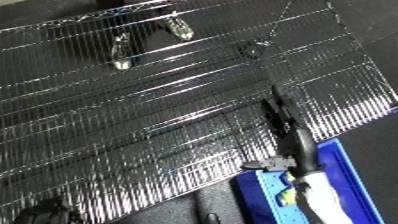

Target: Pick up the object and place it into the box

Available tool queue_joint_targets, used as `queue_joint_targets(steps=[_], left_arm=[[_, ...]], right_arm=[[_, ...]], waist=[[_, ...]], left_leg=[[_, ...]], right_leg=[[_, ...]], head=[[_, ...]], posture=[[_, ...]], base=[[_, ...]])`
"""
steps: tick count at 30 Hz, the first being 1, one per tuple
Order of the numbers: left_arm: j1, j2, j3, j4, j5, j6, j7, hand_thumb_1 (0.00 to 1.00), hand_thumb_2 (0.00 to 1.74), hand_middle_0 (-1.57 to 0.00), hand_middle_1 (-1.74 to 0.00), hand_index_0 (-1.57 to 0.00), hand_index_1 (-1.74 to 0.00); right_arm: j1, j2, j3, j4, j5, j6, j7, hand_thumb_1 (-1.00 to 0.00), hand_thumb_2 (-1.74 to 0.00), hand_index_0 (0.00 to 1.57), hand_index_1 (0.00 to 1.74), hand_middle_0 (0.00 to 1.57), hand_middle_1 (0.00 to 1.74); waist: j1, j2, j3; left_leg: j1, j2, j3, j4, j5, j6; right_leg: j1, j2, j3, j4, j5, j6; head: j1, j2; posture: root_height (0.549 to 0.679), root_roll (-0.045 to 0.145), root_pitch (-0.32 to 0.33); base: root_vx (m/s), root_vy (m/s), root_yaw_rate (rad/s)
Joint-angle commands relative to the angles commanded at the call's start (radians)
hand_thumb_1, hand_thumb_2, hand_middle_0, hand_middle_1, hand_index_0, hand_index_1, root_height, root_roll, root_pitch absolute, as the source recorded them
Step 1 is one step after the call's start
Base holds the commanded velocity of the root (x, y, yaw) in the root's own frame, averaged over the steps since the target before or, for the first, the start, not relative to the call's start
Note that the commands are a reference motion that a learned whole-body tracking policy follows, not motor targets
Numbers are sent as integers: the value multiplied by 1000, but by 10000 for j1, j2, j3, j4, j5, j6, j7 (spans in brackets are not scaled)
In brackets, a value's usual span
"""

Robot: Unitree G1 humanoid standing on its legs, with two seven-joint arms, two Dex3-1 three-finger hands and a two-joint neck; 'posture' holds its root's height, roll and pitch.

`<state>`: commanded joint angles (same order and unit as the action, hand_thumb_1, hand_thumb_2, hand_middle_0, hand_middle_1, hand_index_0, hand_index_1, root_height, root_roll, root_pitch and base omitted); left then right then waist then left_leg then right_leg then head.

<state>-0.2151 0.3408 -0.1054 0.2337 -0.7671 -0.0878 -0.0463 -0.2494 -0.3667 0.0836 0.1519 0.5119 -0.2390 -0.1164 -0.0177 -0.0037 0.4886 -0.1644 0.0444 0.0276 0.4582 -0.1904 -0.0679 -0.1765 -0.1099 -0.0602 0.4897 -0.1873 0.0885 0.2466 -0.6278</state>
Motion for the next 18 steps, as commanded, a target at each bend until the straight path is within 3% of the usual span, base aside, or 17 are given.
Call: queue_joint_targets(steps=[11, 18], left_arm=[[341, 160, 145, -189, 74, 106, -350, 1000, 1740, -1570, -1740, -1570, -1740], [584, 244, 250, -465, 125, 198, -469, 1000, 1740, -1570, -1740, -1570, -1740]], right_arm=[[385, 10, 100, 119, -100, -219, -173, 0, 0, 0, 0, 0, 0], [738, 56, 189, -20, -262, -346, -463, 0, 0, 0, 0, 0, 0]], waist=[[204, -140, 12], [242, -213, 92]], left_leg=[[-69, 8, -105, 118, -6, 22], [-183, 20, -89, 253, -17, 34]], right_leg=[[28, 1, -133, 169, -109, 15], [-107, 2, -130, 337, -134, 46]], head=[[-458, 656], [-611, 1542]], posture=[[665, 32, -86], [663, 30, -85]], base=[[33, -24, 57], [13, -21, 6]])
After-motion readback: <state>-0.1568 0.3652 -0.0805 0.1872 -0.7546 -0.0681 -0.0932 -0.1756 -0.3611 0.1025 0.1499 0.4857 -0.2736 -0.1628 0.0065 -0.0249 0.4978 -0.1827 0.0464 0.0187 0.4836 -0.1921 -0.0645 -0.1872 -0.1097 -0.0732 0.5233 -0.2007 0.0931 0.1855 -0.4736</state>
